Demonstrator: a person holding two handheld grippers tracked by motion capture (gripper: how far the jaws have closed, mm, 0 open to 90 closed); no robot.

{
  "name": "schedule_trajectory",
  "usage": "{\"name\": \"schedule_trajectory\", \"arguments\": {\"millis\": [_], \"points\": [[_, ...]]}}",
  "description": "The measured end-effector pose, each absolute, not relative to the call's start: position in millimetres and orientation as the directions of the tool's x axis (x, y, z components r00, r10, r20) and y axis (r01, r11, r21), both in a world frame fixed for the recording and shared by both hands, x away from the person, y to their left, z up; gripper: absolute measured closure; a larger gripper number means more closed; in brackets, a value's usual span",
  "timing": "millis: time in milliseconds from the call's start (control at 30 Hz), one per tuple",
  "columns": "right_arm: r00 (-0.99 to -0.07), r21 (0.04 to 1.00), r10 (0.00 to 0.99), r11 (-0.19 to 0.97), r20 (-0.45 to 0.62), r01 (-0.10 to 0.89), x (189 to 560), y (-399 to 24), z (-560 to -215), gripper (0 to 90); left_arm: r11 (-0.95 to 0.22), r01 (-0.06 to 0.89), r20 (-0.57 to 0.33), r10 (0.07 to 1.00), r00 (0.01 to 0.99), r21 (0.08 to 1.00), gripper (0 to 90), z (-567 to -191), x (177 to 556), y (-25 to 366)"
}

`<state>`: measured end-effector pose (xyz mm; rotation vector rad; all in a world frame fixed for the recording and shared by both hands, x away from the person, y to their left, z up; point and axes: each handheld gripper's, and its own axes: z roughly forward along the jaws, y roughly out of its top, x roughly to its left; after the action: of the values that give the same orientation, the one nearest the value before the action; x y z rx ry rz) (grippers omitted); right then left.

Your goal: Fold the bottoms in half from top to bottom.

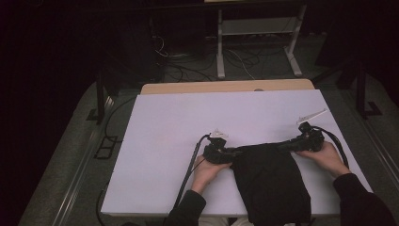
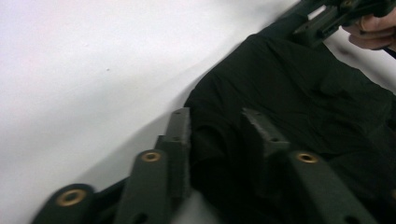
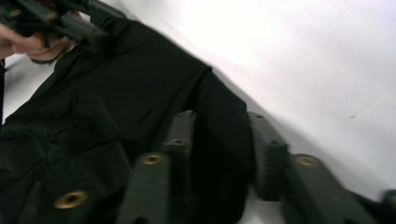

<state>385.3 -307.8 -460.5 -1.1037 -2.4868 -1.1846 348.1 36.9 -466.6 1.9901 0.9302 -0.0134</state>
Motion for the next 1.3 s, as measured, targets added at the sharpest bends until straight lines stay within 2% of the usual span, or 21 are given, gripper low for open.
{"name": "schedule_trajectory", "arguments": {"millis": [100, 200, 433, 833, 1300], "points": [[-0.703, 0.593, 0.553, 0.405, 0.447, 0.696, 383.2, -307.2, -461.7, 79.8, -0.312, 0.601, -0.336, 0.602, 0.724, 0.736, 75.5, -467.3, 346.4, 34.1], [-0.697, 0.595, 0.563, 0.396, 0.445, 0.699, 381.3, -307.4, -460.8, 82.0, -0.326, 0.570, -0.294, 0.609, 0.737, 0.754, 79.1, -465.6, 342.8, 30.4], [-0.684, 0.610, 0.591, 0.371, 0.427, 0.701, 372.8, -305.9, -454.0, 82.3, -0.344, 0.484, -0.198, 0.612, 0.765, 0.805, 81.8, -456.1, 334.4, 29.4], [-0.684, 0.648, 0.603, 0.335, 0.410, 0.684, 362.2, -303.6, -438.5, 82.4, -0.306, 0.442, -0.186, 0.606, 0.774, 0.844, 81.9, -441.5, 330.3, 37.6], [-0.683, 0.658, 0.611, 0.327, 0.400, 0.678, 357.0, -284.8, -422.3, 82.7, -0.333, 0.405, -0.129, 0.615, 0.778, 0.851, 81.8, -421.5, 334.2, 49.8]]}}
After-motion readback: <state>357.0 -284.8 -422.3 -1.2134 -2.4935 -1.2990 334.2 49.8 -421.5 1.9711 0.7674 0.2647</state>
